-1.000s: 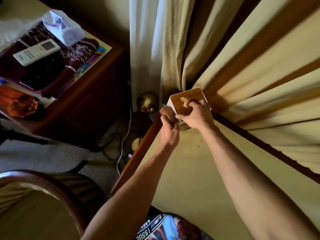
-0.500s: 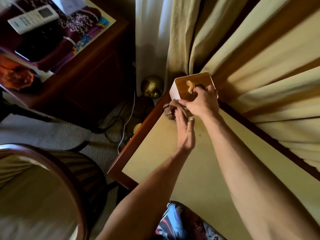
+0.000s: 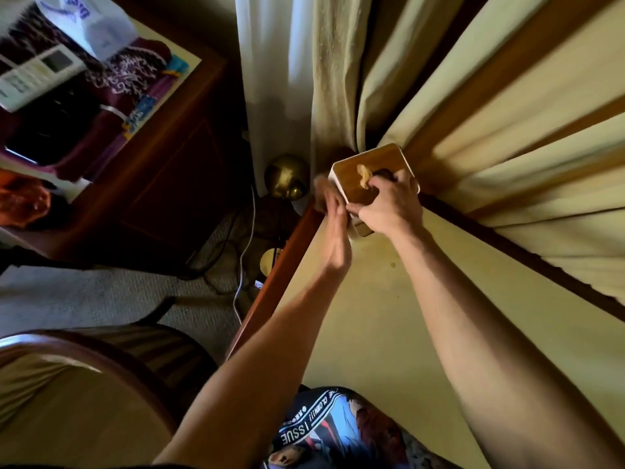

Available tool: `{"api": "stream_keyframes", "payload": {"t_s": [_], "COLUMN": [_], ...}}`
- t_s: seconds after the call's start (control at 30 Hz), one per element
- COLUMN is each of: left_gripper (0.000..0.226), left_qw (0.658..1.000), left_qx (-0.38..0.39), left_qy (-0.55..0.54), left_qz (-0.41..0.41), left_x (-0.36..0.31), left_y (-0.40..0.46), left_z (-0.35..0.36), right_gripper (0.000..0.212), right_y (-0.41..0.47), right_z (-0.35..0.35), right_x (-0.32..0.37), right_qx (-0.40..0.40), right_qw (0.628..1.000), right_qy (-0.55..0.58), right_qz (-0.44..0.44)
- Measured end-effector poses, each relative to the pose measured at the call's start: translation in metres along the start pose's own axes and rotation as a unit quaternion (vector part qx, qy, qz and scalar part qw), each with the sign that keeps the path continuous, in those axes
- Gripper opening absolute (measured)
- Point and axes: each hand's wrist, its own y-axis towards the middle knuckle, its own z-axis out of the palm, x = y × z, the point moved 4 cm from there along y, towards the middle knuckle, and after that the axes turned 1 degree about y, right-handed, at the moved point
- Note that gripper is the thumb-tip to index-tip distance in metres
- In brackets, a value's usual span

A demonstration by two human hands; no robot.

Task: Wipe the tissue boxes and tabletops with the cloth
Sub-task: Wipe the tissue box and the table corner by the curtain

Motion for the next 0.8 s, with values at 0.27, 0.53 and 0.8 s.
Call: {"api": "stream_keyframes", "payload": {"t_s": [0.27,0.53,0.8], "left_gripper": [0.053,0.063,0.086], "left_qw": [1.0,0.934,0.884], "left_qx": [0.005,0.237,0.331], "left_qy": [0.005,0.19,0.15], "left_qz": [-0.005,-0.19,-0.293], "left_x": [-0.028,-0.082,-0.046], "left_y": [0.017,0.126,0.205], "left_z": [-0.025,-0.038,0.021], "right_gripper": [0.064,0.065,0.073], "right_y": [0.005,0.0,0.007], "right_z": [-0.003,-0.005,0.002], "right_x": [0.006,0.005,0.0], "right_qx": [0.048,0.021,0.028], "right_qw": [0.999,0.999,0.999], "right_qy": [-0.004,0.03,0.029], "right_qz": [0.016,-0.028,0.016]}}
